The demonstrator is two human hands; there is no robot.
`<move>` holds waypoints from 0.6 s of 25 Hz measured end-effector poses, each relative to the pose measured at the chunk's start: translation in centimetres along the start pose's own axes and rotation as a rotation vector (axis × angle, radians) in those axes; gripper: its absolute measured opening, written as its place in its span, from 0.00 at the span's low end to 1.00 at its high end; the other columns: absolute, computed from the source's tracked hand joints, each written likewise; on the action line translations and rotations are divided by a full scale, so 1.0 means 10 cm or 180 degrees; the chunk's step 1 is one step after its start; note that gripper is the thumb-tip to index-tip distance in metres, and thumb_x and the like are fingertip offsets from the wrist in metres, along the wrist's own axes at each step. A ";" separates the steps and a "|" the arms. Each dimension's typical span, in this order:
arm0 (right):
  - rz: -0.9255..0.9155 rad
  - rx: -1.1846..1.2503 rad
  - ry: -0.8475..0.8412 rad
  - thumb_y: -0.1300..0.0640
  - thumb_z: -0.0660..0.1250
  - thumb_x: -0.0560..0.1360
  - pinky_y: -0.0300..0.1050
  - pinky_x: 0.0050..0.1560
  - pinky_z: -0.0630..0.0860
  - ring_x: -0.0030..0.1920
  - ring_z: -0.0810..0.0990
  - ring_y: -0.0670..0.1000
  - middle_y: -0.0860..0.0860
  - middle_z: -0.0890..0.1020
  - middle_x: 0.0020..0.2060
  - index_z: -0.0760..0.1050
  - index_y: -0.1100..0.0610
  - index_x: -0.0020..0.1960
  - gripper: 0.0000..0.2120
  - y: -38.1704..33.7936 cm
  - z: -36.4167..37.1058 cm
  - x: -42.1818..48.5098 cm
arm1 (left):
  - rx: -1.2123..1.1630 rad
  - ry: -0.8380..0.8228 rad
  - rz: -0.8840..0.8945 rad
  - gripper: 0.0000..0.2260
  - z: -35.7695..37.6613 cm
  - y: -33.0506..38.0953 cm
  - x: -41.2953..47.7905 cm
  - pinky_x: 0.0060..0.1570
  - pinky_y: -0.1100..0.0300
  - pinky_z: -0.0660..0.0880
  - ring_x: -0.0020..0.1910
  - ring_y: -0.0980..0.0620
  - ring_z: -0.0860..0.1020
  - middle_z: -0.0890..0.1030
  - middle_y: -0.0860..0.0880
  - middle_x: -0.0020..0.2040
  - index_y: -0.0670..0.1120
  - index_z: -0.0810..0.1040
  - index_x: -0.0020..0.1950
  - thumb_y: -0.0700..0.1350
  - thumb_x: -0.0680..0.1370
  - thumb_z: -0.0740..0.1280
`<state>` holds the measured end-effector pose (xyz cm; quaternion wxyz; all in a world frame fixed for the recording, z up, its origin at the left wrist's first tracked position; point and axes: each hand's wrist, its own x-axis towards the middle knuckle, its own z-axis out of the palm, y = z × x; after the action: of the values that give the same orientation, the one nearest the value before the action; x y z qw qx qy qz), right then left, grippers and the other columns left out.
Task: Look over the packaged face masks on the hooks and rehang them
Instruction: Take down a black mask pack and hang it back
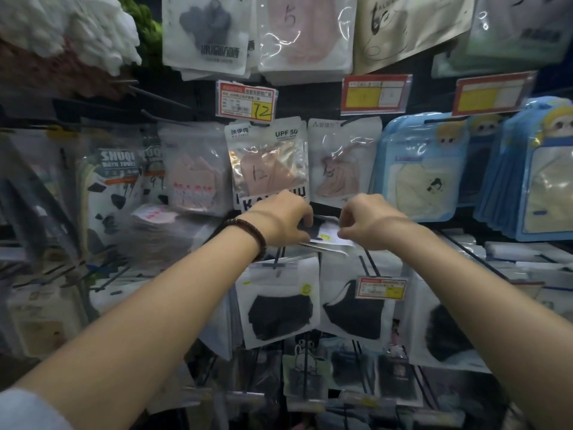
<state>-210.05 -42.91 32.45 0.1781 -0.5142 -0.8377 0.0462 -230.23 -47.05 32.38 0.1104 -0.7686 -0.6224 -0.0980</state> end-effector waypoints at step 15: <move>0.0247 0.0386 0.0036 0.49 0.75 0.79 0.52 0.46 0.89 0.34 0.88 0.50 0.53 0.85 0.53 0.83 0.54 0.59 0.12 0.24 0.19 -0.02 | 0.0597 -0.0301 0.0616 0.15 0.15 -0.10 0.31 0.39 0.53 0.82 0.37 0.55 0.79 0.83 0.55 0.37 0.53 0.87 0.50 0.62 0.78 0.67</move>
<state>-208.58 -41.74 30.01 0.2116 -0.5349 -0.8118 0.1008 -230.54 -43.55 31.83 0.1611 -0.8151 -0.5564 0.0080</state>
